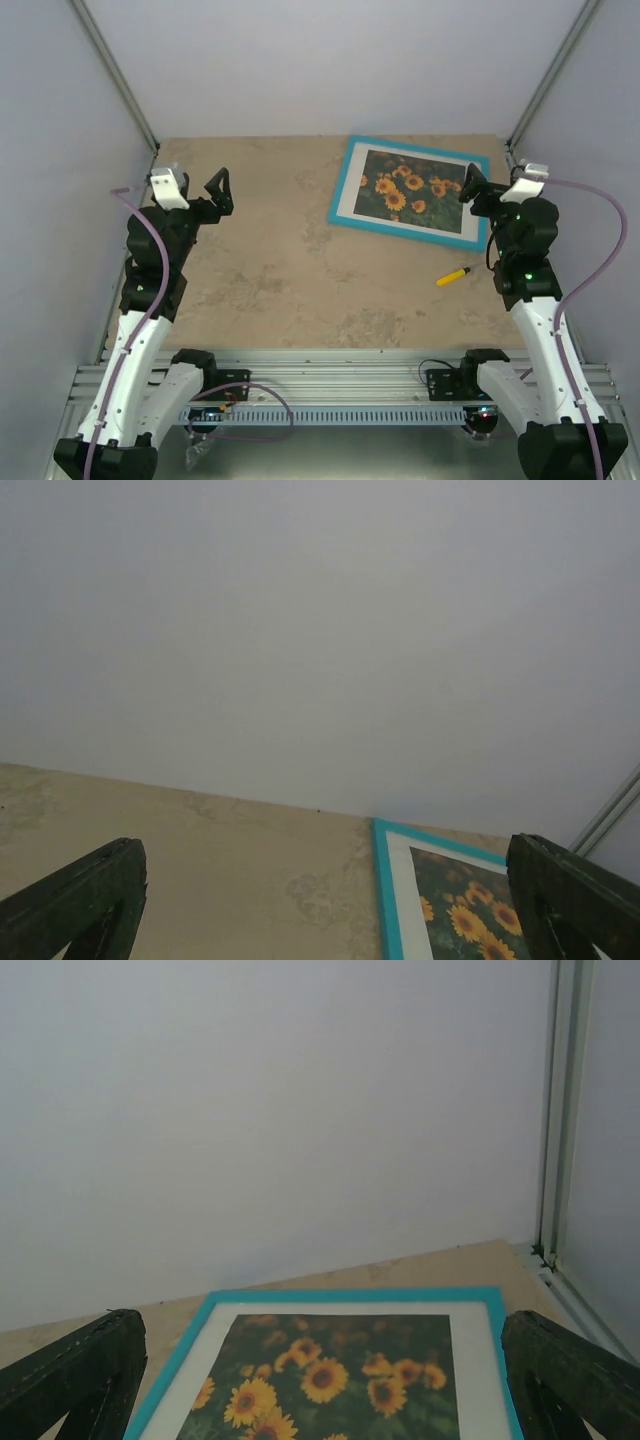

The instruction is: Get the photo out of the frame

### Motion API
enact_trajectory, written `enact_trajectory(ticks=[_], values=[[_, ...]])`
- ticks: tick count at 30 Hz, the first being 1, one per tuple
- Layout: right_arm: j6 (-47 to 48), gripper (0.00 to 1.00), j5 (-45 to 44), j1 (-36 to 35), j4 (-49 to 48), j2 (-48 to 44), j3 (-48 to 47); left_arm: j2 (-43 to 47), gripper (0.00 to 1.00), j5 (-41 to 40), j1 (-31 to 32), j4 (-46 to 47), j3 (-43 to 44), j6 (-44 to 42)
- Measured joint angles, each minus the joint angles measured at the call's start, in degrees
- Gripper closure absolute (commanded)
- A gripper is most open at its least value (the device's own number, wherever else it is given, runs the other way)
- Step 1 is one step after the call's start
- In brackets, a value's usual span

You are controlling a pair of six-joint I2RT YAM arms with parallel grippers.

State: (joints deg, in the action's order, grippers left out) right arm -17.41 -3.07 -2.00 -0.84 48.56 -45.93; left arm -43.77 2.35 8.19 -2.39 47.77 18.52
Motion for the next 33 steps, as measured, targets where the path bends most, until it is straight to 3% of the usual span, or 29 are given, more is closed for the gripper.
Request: enact_trajectory(ticks=[8, 16, 33], values=[[0.0, 0.02, -0.4, 0.0, 0.2, 1.6, 0.0, -0.3, 0.0, 0.3, 0.0, 0.3, -0.4, 0.7], [0.0, 0.02, -0.4, 0.4, 3.5, 10.4, -2.1, -2.3, 0.0, 0.3, 0.0, 0.5, -1.7, 0.8], [-7.2, 0.06, 5.8, 13.7, 7.8, 35.7, -7.1, -19.0, 0.0, 6.5, -0.1, -3.8, -1.7, 0.8]])
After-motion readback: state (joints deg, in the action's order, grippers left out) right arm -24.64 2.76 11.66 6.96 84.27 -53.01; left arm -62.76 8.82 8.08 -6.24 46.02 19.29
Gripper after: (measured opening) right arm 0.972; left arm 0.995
